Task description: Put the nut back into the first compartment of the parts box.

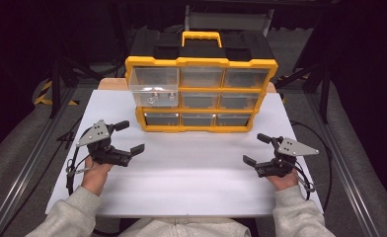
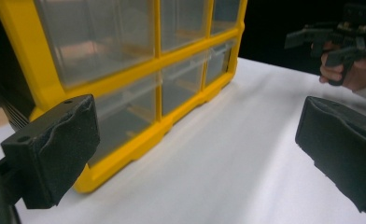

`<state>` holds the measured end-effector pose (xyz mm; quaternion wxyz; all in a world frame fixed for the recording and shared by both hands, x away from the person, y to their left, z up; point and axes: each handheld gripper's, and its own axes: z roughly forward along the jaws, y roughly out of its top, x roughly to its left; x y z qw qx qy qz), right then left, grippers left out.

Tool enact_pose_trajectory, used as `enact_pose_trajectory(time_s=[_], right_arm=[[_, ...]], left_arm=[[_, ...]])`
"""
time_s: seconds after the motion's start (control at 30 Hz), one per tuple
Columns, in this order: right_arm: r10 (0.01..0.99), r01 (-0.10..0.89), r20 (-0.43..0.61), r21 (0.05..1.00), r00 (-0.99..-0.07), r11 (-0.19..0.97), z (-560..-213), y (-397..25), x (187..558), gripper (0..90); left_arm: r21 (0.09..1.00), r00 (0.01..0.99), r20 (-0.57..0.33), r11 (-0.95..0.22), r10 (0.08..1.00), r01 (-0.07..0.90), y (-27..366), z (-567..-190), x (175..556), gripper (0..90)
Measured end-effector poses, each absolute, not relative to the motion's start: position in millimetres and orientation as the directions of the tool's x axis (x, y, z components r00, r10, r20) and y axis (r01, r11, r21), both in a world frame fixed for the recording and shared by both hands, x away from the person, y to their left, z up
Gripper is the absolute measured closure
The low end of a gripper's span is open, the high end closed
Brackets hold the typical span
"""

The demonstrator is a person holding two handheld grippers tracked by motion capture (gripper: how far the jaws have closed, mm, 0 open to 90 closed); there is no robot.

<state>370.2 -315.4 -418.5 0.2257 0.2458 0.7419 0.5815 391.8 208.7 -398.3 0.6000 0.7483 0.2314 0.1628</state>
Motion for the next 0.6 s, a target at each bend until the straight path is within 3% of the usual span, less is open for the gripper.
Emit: enact_pose_trajectory(time_s=[0.37,0.6], right_arm=[[0.622,0.1,-0.044,0.976,-0.782,0.195,-418,-316,369,3.1],[0.623,0.086,-0.061,0.975,-0.78,0.203,-421,-315,366,1.9]], left_arm=[[0.964,0.86,-0.181,-0.086,0.477,0.251,212,-434,393,0.1],[0.956,0.863,-0.204,-0.095,0.462,0.277,212,-448,393,0.0]])
